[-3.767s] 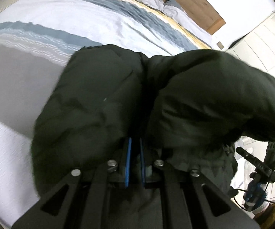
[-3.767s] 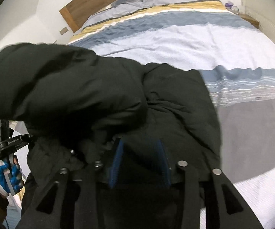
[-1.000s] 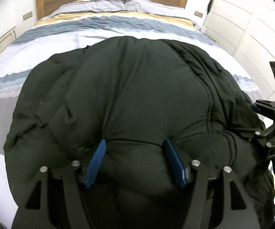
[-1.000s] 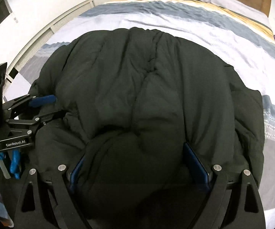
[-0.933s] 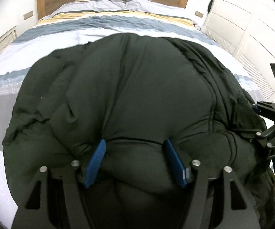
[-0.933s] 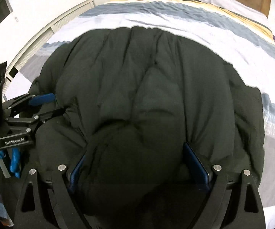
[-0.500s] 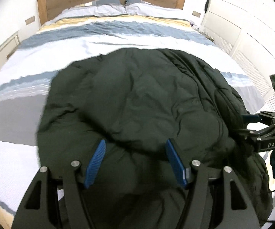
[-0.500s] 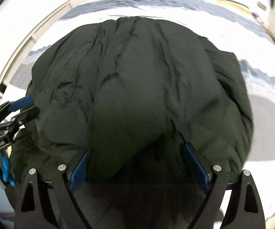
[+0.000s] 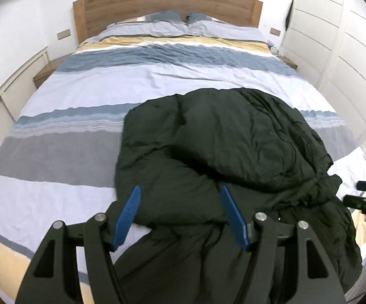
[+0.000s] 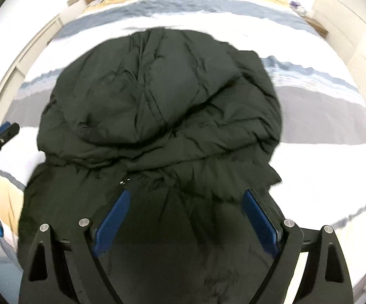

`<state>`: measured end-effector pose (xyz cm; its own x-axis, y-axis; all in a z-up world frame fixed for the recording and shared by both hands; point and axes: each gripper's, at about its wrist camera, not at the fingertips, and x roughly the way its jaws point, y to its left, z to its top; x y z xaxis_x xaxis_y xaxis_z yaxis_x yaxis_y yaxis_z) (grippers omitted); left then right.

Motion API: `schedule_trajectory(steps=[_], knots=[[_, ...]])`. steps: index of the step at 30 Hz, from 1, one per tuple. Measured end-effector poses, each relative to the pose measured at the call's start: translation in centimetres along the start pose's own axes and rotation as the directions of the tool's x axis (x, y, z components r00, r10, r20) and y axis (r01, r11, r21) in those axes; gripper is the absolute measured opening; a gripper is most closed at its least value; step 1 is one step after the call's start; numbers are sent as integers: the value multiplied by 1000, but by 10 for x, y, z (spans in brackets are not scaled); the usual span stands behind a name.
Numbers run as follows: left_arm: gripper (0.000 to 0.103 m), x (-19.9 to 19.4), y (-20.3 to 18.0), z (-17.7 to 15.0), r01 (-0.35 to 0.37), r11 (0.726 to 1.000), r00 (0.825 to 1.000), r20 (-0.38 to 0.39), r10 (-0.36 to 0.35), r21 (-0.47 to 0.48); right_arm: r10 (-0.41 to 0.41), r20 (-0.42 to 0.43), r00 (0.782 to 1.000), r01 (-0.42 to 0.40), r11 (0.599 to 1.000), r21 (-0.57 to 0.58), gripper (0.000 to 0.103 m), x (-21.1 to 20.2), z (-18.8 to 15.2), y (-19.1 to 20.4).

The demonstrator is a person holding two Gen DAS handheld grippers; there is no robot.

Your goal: Fold large clothes

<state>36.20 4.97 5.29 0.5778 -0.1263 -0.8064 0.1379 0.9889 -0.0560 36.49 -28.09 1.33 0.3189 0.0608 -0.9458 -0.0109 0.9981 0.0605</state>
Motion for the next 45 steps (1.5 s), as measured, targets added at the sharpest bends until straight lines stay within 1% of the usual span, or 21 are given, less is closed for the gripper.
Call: schedule_trajectory(steps=[1, 4, 8, 11, 16, 22, 26, 29, 38, 42, 45], knots=[[64, -4, 1, -2, -5, 1000, 1000, -4, 5, -5, -5, 11, 1000, 5, 1000, 12, 90, -8, -6, 2], [66, -15, 6, -4, -20, 1000, 1000, -6, 20, -21, -22, 45, 999, 19, 998, 57, 96, -27, -18, 0], [70, -37, 5, -12, -69, 997, 998, 5, 69, -39, -39, 71, 997, 34, 996, 82, 102, -40, -26, -4], [71, -52, -2, -19, -107, 993, 994, 11, 108, -48, -25, 86, 996, 18, 996, 85, 102, -46, -33, -11], [72, -79, -29, -32, -178, 982, 983, 32, 180, -70, 30, 101, 994, -37, 997, 66, 102, -54, -50, -34], [73, -115, -70, -47, -195, 979, 978, 58, 199, -64, 54, 117, 992, -62, 996, 64, 102, -76, -87, -73], [73, -138, -86, -55, -216, 975, 972, 82, 220, -50, 64, 122, 990, -73, 995, 68, 102, -89, -110, -99], [74, -155, -92, -61, -233, 971, 967, 95, 237, -54, 71, 127, 989, -81, 994, 72, 102, -96, -121, -111], [74, -188, -95, -73, -280, 958, 951, 121, 285, -59, 89, 140, 986, -98, 993, 63, 102, -108, -144, -126], [74, -198, -87, -81, -303, 950, 943, 122, 310, -70, 92, 140, 986, -102, 992, 68, 102, -109, -150, -130], [74, -199, -79, -89, -319, 944, 939, 108, 327, -84, 93, 137, 986, -104, 992, 72, 102, -108, -154, -133]])
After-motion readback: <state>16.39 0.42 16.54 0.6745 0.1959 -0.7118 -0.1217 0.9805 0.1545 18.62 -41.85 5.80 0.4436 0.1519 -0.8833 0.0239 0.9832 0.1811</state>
